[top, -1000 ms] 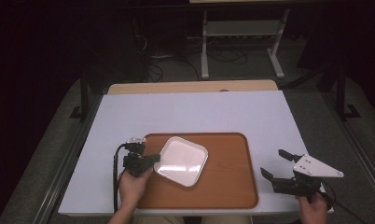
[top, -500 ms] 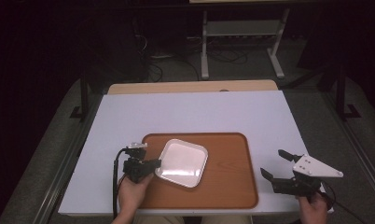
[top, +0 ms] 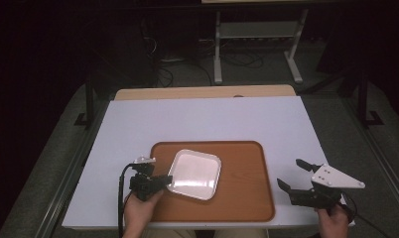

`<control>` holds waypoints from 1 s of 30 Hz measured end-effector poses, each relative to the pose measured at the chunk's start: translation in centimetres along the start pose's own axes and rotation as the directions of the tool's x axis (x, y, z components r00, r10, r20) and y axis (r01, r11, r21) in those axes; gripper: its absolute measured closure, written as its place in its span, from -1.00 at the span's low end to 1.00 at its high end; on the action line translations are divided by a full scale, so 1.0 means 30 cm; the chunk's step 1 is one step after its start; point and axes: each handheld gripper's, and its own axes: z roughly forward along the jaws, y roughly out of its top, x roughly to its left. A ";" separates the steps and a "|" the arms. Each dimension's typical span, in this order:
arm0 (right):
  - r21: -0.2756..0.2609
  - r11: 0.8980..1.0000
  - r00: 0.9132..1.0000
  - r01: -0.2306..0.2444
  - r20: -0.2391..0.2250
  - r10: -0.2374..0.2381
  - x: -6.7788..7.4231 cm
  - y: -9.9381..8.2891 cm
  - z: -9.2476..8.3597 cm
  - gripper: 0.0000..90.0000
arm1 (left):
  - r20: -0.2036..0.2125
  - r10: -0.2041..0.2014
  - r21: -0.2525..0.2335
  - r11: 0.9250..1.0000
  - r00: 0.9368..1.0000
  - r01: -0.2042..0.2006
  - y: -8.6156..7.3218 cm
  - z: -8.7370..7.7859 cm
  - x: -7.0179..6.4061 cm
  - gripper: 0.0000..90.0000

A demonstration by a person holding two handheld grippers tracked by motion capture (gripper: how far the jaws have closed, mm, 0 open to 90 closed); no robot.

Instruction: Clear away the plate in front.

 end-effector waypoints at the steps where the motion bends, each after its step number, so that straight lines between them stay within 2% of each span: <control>1: 0.000 1.000 1.000 0.000 0.000 0.000 0.000 0.000 0.000 -0.71 | 0.007 -0.008 0.001 1.000 1.000 0.008 -0.002 -0.001 -0.001 0.71; 3: 0.001 1.000 1.000 0.001 0.000 -0.001 0.000 0.000 0.000 -0.71 | 0.021 -0.013 0.000 1.000 1.000 0.013 -0.007 -0.002 -0.002 0.70; 28: 0.004 1.000 1.000 0.004 -0.001 -0.004 0.001 0.001 0.001 -0.71 | 0.048 0.003 0.006 1.000 0.999 -0.003 -0.040 -0.010 -0.043 0.64; 30: 0.004 1.000 1.000 0.004 -0.001 -0.004 0.001 0.001 0.001 -0.71 | 0.061 -0.005 0.001 1.000 0.998 0.005 -0.042 -0.011 -0.045 0.63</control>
